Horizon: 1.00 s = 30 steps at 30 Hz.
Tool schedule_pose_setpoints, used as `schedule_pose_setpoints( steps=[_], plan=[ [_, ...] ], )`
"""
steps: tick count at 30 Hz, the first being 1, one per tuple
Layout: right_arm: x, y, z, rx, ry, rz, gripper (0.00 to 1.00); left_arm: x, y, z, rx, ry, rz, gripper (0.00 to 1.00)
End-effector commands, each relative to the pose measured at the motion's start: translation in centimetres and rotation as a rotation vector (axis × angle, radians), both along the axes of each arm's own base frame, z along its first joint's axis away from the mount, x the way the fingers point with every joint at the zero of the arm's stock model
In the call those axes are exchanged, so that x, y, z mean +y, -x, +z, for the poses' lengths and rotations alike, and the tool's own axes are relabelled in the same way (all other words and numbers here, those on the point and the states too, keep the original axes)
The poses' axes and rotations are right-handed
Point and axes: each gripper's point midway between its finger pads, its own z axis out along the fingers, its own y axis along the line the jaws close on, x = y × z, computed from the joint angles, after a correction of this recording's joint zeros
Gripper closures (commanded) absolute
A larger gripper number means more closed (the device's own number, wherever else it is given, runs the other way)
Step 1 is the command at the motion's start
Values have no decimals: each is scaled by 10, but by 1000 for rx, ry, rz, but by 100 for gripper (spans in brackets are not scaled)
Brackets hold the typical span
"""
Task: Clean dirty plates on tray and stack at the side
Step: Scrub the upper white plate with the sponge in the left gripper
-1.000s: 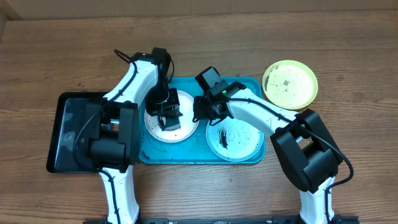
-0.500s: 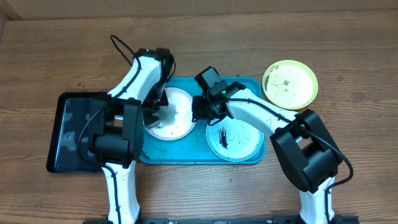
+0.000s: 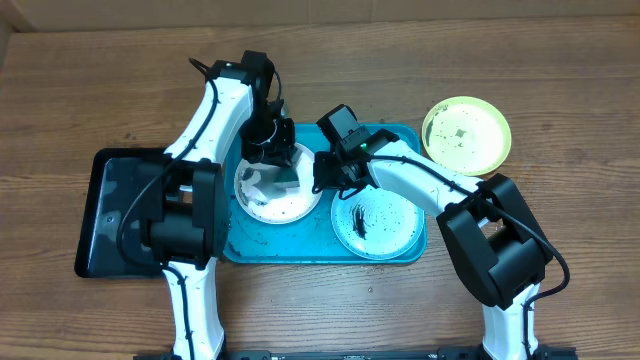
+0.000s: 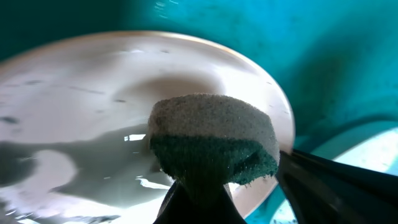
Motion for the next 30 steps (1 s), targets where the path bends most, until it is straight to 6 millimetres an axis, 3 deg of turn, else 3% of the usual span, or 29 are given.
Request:
schedule_pose_setpoints(
  steps=[1, 6, 11, 17, 20, 25, 27, 30],
  plan=[
    [-1, -6, 3, -18, 4, -7, 96, -14, 19, -17, 65, 62, -50, 96],
    [-1, -6, 2, -16, 5, -7, 96, 17, 35, -37, 123, -100, -18, 96],
    [-1, -6, 2, -16, 6, -8, 96, 57, 36, -45, 131, -245, 25, 96],
    [-1, -7, 3, -18, 4, -9, 96, 120, 34, -40, 106, -578, 58, 96],
    [-2, -7, 3, -18, 4, -11, 96, 141, 27, -29, 73, -716, 133, 96],
    [-2, -7, 3, -16, 2, -10, 96, 129, 10, -9, 29, -652, 195, 96],
    [0, -5, 3, -9, -8, -8, 96, 109, 4, -4, 23, -536, 215, 96],
    [2, -6, 4, -9, -18, -5, 96, 60, 3, -2, 54, -251, 180, 96]
  ],
)
